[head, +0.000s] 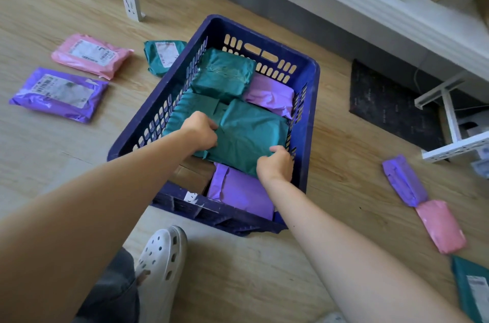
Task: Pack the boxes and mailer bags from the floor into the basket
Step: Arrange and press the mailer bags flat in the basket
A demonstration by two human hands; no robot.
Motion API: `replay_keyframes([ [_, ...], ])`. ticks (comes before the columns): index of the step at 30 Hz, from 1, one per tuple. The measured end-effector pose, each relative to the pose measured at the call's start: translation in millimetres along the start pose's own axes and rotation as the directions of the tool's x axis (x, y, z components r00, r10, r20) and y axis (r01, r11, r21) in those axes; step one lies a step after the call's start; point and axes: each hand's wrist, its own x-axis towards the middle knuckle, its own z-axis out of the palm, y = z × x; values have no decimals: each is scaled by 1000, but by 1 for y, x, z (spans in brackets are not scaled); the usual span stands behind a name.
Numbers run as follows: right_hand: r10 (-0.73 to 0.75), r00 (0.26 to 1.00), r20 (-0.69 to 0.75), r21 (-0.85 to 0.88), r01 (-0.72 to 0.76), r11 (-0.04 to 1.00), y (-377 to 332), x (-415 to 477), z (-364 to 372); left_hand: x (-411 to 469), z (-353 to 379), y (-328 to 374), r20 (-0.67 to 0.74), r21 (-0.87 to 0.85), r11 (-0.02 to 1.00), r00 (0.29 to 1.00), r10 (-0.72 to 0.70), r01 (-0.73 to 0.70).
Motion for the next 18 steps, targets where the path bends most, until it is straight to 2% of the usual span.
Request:
replay_keyframes([
  [6, -34, 999, -25, -100, 31, 994, 8, 18, 3, -4, 21, -1, -43, 47, 996, 996, 76, -74],
  [9, -79, 997, 27, -188, 83, 979, 15, 20, 9, -4, 29, 0, -38, 97, 988, 991, 125, -121],
  [15, -156, 970, 186, -348, 214, 913, 21, 17, 9, 0, 32, 10, 184, 303, 930, 970, 158, -209],
  [18, -198, 947, 252, -401, 288, 869, 20, 15, 4, -5, 33, 19, 238, 395, 885, 958, 161, -247],
])
